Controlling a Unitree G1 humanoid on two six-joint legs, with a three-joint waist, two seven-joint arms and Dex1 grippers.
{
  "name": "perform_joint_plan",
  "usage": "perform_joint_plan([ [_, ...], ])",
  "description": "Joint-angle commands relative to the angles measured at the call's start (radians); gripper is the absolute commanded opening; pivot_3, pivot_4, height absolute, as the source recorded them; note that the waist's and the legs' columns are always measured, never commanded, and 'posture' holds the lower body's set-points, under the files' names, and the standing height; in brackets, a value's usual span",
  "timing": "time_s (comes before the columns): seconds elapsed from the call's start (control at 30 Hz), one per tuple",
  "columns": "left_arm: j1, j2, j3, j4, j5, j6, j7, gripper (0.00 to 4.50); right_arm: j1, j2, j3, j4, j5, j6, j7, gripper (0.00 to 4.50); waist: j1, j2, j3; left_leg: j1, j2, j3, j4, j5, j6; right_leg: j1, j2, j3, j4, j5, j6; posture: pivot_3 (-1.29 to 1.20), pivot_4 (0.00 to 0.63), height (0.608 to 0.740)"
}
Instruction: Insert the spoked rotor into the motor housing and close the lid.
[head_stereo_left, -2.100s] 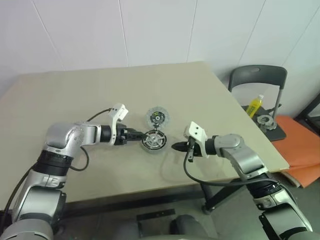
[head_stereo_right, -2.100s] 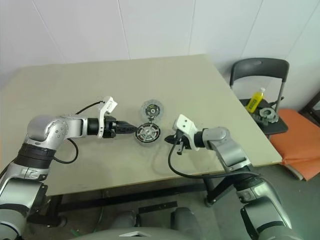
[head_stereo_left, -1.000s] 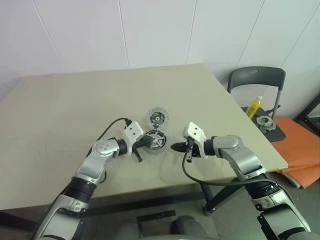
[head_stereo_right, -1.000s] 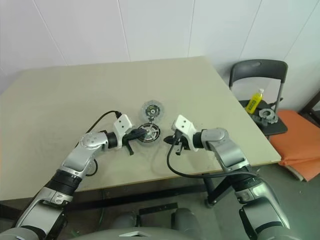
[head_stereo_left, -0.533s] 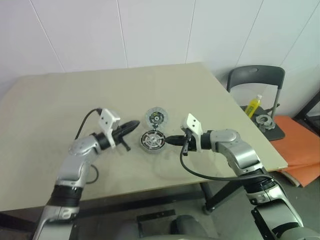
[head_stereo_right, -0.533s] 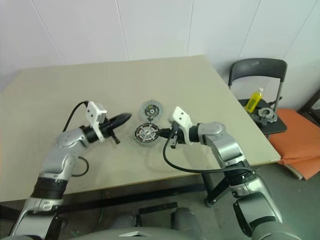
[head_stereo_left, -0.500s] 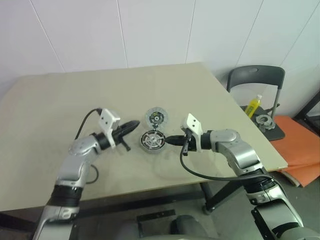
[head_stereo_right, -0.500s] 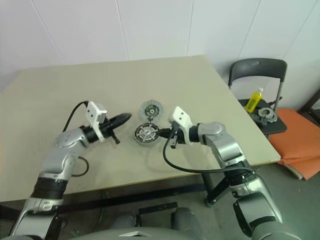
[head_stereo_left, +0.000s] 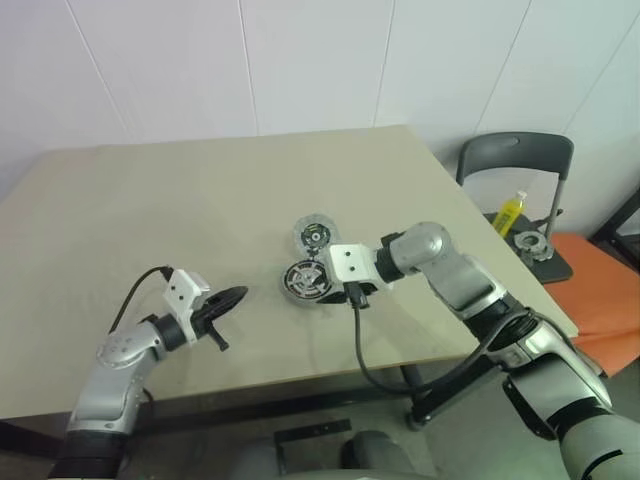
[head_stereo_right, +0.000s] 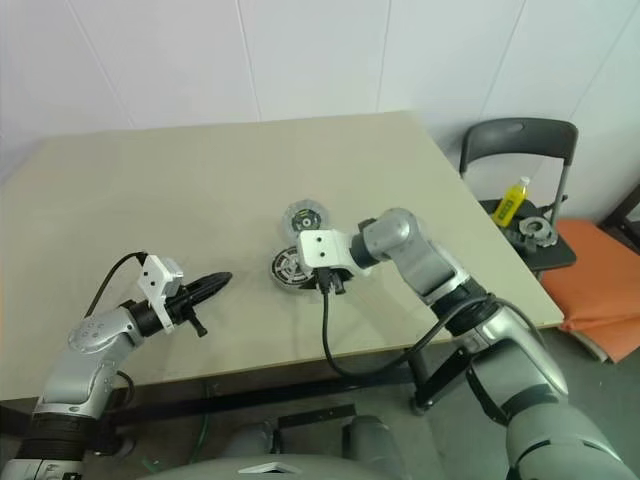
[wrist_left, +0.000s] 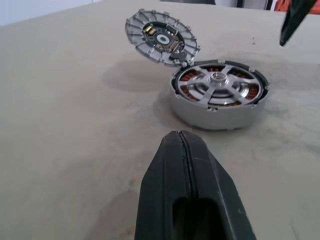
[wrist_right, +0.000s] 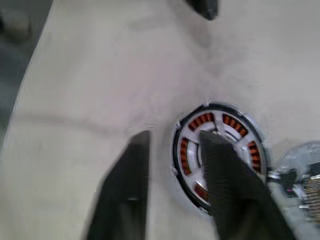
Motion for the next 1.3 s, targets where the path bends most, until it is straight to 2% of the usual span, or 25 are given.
perform_joint_plan([
  [0.03, -0.027, -0.017, -0.008, -0.034, -0.003, -0.024, 0.005, 0.00, -0.082, -0.024, 0.042, -0.010, -0.065, -0.057, 0.081, 2.52, 0.000, 0.000, 0.000, 0.000, 0.000, 0.000, 0.000, 0.000, 0.000, 0.000, 0.000, 0.000, 0.000, 0.000, -0.001, 0.00, 0.000, 0.740],
  [0.53, -0.054, -0.071, -0.010, -0.008, 0.002, -0.061, 0.018, 0.00, -0.233, 0.071, 0.155, 0.320, -0.342, -0.374, 0.006, 2.52, -0.001, 0.000, 0.000, 0.001, 0.000, 0.000, 0.001, 0.000, 0.000, 0.001, 0.000, 0.000, 0.001, 0.002, -0.003, 0.00, 0.000, 0.740],
  [0.93, -0.054, -0.074, -0.014, -0.004, 0.007, -0.064, 0.029, 0.00, -0.218, 0.132, 0.157, 0.443, -0.412, -0.452, -0.038, 2.52, -0.001, 0.000, 0.000, 0.001, 0.000, 0.000, 0.001, 0.000, 0.000, 0.001, 0.000, 0.000, 0.002, 0.002, -0.003, 0.00, 0.000, 0.740],
  [1.03, -0.056, -0.077, -0.016, -0.002, 0.007, -0.066, 0.033, 0.00, -0.207, 0.134, 0.162, 0.476, -0.426, -0.457, -0.055, 1.93, -0.002, 0.000, 0.000, 0.002, 0.000, 0.000, 0.002, 0.000, 0.000, 0.002, 0.000, 0.000, 0.003, 0.002, -0.004, 0.00, 0.000, 0.740],
  [1.2, -0.064, -0.079, -0.019, 0.012, 0.012, -0.072, 0.034, 0.00, -0.210, 0.138, 0.146, 0.490, -0.428, -0.459, -0.063, 0.36, -0.006, 0.000, -0.002, 0.006, 0.001, 0.000, 0.002, 0.000, 0.000, 0.004, 0.001, 0.001, 0.004, 0.003, -0.004, 0.00, 0.000, 0.740],
  [1.23, -0.068, -0.079, -0.019, 0.017, 0.013, -0.073, 0.035, 0.00, -0.212, 0.141, 0.141, 0.494, -0.428, -0.458, -0.072, 0.17, -0.006, 0.000, -0.002, 0.007, 0.001, 0.000, 0.003, 0.000, 0.000, 0.005, 0.001, 0.001, 0.005, 0.003, -0.005, 0.00, 0.000, 0.740],
  [1.3, -0.072, -0.077, -0.020, 0.023, 0.015, -0.077, 0.035, 0.00, -0.207, 0.151, 0.122, 0.490, -0.411, -0.437, -0.073, 0.12, -0.005, 0.000, -0.002, 0.007, 0.000, 0.000, 0.003, 0.000, 0.000, 0.004, 0.001, 0.001, 0.007, 0.003, -0.005, 0.00, 0.000, 0.740],
])
